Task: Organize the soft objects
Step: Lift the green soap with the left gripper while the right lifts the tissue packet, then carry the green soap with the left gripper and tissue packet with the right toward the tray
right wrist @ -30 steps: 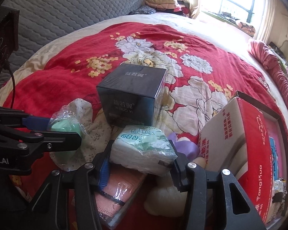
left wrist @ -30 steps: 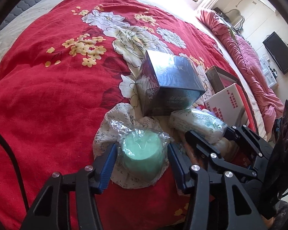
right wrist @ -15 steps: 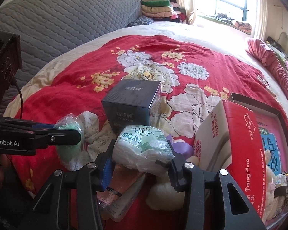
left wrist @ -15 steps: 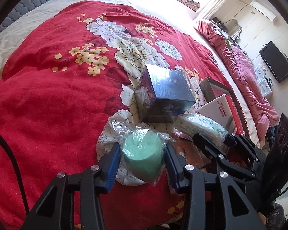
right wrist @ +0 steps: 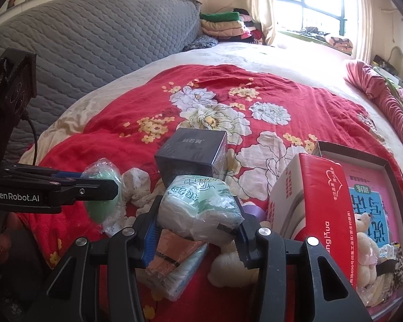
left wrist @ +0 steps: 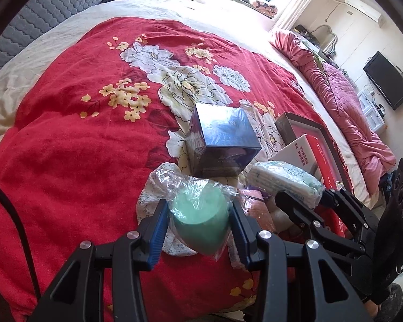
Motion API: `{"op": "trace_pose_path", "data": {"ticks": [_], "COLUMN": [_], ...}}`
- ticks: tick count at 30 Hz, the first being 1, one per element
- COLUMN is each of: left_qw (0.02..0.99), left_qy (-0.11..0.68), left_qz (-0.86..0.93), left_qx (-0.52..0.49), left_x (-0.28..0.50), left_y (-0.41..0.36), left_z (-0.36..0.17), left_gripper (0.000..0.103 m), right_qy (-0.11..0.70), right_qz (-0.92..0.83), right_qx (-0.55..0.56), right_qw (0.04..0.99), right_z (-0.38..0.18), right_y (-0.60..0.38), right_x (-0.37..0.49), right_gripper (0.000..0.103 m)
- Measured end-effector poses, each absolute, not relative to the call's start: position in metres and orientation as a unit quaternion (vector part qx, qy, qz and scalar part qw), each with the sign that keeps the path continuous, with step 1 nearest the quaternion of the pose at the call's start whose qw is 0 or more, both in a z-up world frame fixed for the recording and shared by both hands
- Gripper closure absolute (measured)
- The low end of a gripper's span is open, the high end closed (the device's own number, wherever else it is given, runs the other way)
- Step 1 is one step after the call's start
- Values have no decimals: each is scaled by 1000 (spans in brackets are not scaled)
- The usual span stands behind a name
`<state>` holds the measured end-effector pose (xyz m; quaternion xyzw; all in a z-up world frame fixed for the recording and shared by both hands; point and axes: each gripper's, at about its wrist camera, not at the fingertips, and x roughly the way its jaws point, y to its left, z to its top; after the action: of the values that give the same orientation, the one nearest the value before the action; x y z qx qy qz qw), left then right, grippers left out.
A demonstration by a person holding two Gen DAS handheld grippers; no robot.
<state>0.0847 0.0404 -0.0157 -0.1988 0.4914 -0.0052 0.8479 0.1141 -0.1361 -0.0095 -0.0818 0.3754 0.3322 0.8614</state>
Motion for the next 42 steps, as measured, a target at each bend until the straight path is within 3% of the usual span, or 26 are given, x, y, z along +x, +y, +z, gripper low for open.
{"op": "trace_pose_path", "data": {"ticks": [42], "left_qw": [867], "left_qy": [486], "left_qz": [-50], "left_qx": [-94], "left_x": [90], "left_y": [-84], "left_z": [53], "left_gripper": [59], "right_qy": [295], "right_qz": [275], "right_qx": [31], "right_qw": [914], "right_z": [60], "right_y": [-246], "right_x": [114], "right_gripper": [55]}}
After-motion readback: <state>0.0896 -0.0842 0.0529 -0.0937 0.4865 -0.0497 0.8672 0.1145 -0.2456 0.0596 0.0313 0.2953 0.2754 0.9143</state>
